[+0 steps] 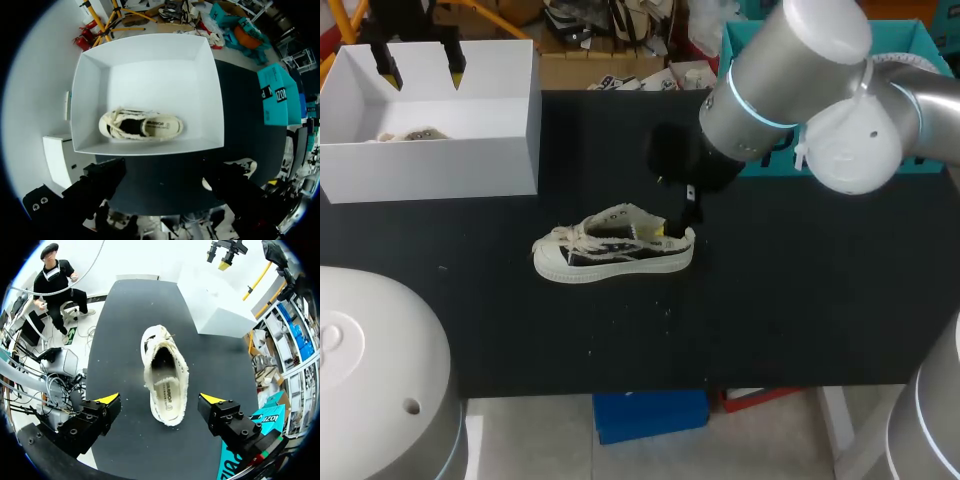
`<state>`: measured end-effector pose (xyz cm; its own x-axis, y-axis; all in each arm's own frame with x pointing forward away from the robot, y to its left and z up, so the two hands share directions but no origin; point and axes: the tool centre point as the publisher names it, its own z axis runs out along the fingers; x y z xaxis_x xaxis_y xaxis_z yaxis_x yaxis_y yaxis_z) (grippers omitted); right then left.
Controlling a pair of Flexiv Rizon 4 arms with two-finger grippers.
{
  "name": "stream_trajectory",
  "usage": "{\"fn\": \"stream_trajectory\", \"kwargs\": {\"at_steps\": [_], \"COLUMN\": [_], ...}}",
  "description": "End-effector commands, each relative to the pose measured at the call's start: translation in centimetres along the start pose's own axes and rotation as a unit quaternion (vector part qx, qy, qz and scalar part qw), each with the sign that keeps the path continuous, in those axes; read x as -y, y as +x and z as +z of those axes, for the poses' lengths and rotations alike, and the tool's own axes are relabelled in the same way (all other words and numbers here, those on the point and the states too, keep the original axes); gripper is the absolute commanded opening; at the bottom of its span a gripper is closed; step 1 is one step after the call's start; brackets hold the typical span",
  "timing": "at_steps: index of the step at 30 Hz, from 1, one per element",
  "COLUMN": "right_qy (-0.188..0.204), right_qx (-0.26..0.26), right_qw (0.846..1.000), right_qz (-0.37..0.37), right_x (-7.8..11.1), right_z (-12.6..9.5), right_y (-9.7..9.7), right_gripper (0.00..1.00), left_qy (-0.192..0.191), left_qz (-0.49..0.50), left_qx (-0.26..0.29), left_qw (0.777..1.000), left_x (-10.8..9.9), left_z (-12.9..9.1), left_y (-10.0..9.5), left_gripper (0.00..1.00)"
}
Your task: Take the shoe out of the shoebox, open the shoe tongue, remove and reinsert the insole, then place the shoe into the shoebox
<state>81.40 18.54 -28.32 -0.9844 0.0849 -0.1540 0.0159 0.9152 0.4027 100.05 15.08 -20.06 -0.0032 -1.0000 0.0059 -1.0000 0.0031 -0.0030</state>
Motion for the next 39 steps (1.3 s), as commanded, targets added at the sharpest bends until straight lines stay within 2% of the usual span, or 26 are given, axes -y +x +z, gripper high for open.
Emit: {"fn": "stream_trajectory", "kwargs": {"at_steps": [1,12,28,34,39], "right_qy": [-0.019,-0.079,-0.130,-0.182,-0.207], "right_qx": [0.010,-0.007,-0.004,-0.003,-0.013], "right_qw": [1.000,0.997,0.992,0.983,0.978], "right_qz": [0.003,-0.018,0.004,0.009,0.006], "right_x": [0.0,-0.2,4.4,5.7,6.2], "right_z": [-0.1,0.6,4.6,6.0,6.7], "right_y": [0.7,0.0,-1.6,-2.3,-2.6], "right_gripper": [1.00,1.00,1.00,1.00,1.00], "left_qy": [-0.001,-0.001,-0.001,-0.001,-0.001], "left_qz": [-0.001,-0.001,-0.001,-0.001,-0.001], "left_qx": [0.001,0.001,0.001,0.001,0.001], "left_qw": [1.000,1.000,1.000,1.000,1.000], "left_x": [0.0,0.0,0.0,0.0,0.0], "left_z": [0.0,0.0,0.0,0.0,0.0], "left_y": [0.0,0.0,0.0,0.0,0.0], "left_gripper": [1.00,1.00,1.00,1.00,1.00]}}
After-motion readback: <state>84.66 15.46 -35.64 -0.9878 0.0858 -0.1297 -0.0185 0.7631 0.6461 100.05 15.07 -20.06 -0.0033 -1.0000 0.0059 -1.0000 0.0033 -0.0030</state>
